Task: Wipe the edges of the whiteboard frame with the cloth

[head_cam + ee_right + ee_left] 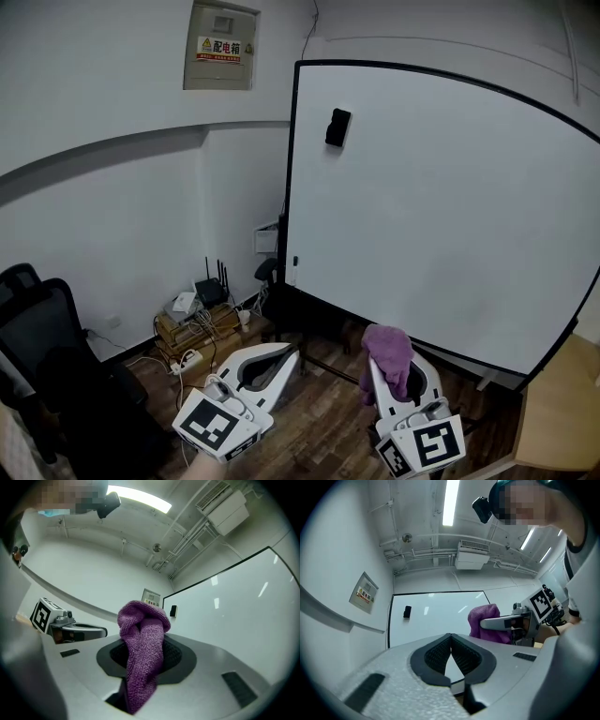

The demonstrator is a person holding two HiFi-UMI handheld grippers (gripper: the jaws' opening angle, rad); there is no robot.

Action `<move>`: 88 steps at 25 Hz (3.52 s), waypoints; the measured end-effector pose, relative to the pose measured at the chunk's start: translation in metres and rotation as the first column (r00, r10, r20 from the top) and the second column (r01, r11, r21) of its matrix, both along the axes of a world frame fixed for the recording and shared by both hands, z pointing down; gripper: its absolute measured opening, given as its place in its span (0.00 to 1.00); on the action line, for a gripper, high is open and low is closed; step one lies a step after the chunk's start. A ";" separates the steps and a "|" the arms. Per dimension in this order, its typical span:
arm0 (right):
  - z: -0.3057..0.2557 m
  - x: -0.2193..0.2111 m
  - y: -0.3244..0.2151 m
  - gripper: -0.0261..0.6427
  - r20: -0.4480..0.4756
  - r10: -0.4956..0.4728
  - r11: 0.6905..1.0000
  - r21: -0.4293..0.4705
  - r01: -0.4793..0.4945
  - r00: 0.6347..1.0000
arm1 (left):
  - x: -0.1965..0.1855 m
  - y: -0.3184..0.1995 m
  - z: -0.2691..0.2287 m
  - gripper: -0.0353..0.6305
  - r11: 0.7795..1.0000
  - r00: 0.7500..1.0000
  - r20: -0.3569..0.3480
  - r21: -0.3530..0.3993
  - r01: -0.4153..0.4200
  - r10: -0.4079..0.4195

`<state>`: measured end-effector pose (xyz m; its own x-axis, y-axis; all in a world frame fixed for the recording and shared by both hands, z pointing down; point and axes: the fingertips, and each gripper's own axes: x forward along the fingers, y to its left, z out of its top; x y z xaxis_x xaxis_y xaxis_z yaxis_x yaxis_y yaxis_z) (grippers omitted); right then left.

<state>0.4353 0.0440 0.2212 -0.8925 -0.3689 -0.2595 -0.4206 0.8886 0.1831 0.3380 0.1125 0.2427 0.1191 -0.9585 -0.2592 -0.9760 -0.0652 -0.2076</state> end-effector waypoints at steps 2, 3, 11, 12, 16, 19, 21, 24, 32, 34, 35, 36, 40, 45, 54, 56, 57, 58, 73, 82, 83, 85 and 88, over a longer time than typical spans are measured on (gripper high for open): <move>-0.006 -0.009 -0.022 0.20 0.009 -0.012 1.000 -0.002 0.012 1.000 | -0.010 -0.021 -0.007 0.08 1.000 1.000 0.010 0.020 0.009 -0.009; -0.008 -0.013 -0.032 0.20 0.011 -0.018 1.000 -0.003 0.018 1.000 | -0.014 -0.030 -0.011 0.08 0.999 1.000 0.013 0.030 0.011 -0.011; -0.005 -0.037 -0.092 0.20 -0.002 -0.041 0.999 -0.009 0.041 0.999 | -0.032 -0.085 -0.009 0.08 0.999 1.000 0.009 0.051 0.019 -0.020; -0.003 -0.041 -0.096 0.20 -0.005 -0.047 0.999 -0.013 0.047 0.999 | -0.036 -0.090 -0.008 0.08 0.998 1.000 0.015 0.055 0.025 -0.026; 0.002 -0.056 -0.113 0.20 -0.010 -0.048 0.999 -0.024 0.048 0.999 | -0.051 -0.106 -0.007 0.08 0.998 0.999 0.012 0.061 0.032 -0.033; 0.007 -0.068 -0.126 0.20 -0.014 -0.046 0.998 -0.037 0.046 0.999 | -0.061 -0.120 -0.003 0.08 0.999 1.000 -0.009 0.027 0.026 -0.026; 0.010 -0.077 -0.134 0.20 -0.017 -0.037 0.999 -0.036 0.037 0.999 | -0.070 -0.130 -0.001 0.08 1.000 1.000 -0.018 0.020 0.015 -0.015; 0.011 -0.094 -0.145 0.20 -0.015 -0.019 0.999 -0.033 0.019 1.000 | -0.090 -0.142 -0.003 0.08 0.998 1.000 0.005 0.055 0.000 0.000; 0.016 -0.172 -0.166 0.20 -0.016 0.015 0.999 -0.041 -0.016 1.000 | -0.165 -0.169 0.001 0.08 0.998 0.999 0.027 0.046 -0.043 0.042; 0.015 -0.194 -0.169 0.20 -0.013 0.020 0.999 -0.046 -0.020 1.000 | -0.187 -0.173 -0.001 0.08 0.998 0.998 0.026 0.044 -0.052 0.051; 0.014 -0.204 -0.171 0.20 -0.011 0.023 0.999 -0.049 -0.023 1.000 | -0.198 -0.175 -0.002 0.08 0.997 0.998 0.024 0.047 -0.058 0.057; 0.013 -0.214 -0.173 0.20 -0.008 0.027 0.998 -0.050 -0.027 1.000 | -0.209 -0.177 -0.003 0.08 0.997 0.998 0.023 0.050 -0.065 0.064; 0.011 -0.255 -0.180 0.20 -0.002 0.043 0.998 -0.054 -0.043 0.999 | -0.251 -0.184 -0.004 0.08 0.995 0.996 0.020 0.054 -0.083 0.082; 0.014 -0.296 -0.186 0.20 0.005 0.074 0.995 -0.069 -0.074 0.997 | -0.292 -0.193 0.001 0.08 0.993 0.993 0.007 0.028 -0.116 0.116; 0.010 -0.341 -0.191 0.20 0.015 0.135 0.989 -0.069 -0.133 0.991 | -0.336 -0.204 -0.001 0.08 0.980 0.980 0.036 0.042 -0.196 0.195; 0.010 -0.348 -0.192 0.20 0.017 0.146 0.987 -0.070 -0.145 0.989 | -0.342 -0.206 0.001 0.08 0.976 0.977 0.039 0.040 -0.212 0.211; 0.011 -0.351 -0.192 0.20 0.017 0.151 0.986 -0.070 -0.150 0.988 | -0.346 -0.207 0.002 0.08 0.975 0.976 0.037 0.039 -0.217 0.215; 0.011 -0.355 -0.193 0.20 0.016 0.155 0.986 -0.071 -0.154 0.988 | -0.349 -0.208 0.004 0.08 0.975 0.975 0.032 0.039 -0.219 0.218; 0.006 -0.416 -0.250 0.20 0.015 0.136 0.989 -0.056 -0.135 0.991 | -0.407 -0.265 0.016 0.08 0.976 0.976 -0.018 0.035 -0.216 0.217; -0.016 -0.460 -0.305 0.20 0.045 0.084 0.996 -0.028 -0.082 0.995 | -0.446 -0.322 0.000 0.08 0.981 0.983 0.007 0.063 -0.183 0.183; -0.016 -0.464 -0.310 0.20 0.045 0.077 0.997 -0.028 -0.076 0.996 | -0.450 -0.327 -0.001 0.08 0.982 0.984 0.003 0.067 -0.179 0.179; -0.016 -0.469 -0.318 0.20 0.043 0.065 0.998 -0.024 -0.064 0.997 | -0.454 -0.336 -0.002 0.08 0.981 0.984 -0.003 0.075 -0.176 0.177; -0.017 -0.475 -0.326 0.20 0.045 0.059 0.998 -0.019 -0.059 0.997 | -0.457 -0.344 -0.001 0.08 0.981 0.984 -0.003 0.080 -0.179 0.180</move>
<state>-0.0394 -0.2823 0.2044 -0.8563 -0.4256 -0.2926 -0.4800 0.8650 0.1466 -0.1191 -0.2311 0.2420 0.2840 -0.8983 -0.3354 -0.9522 -0.2230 -0.2090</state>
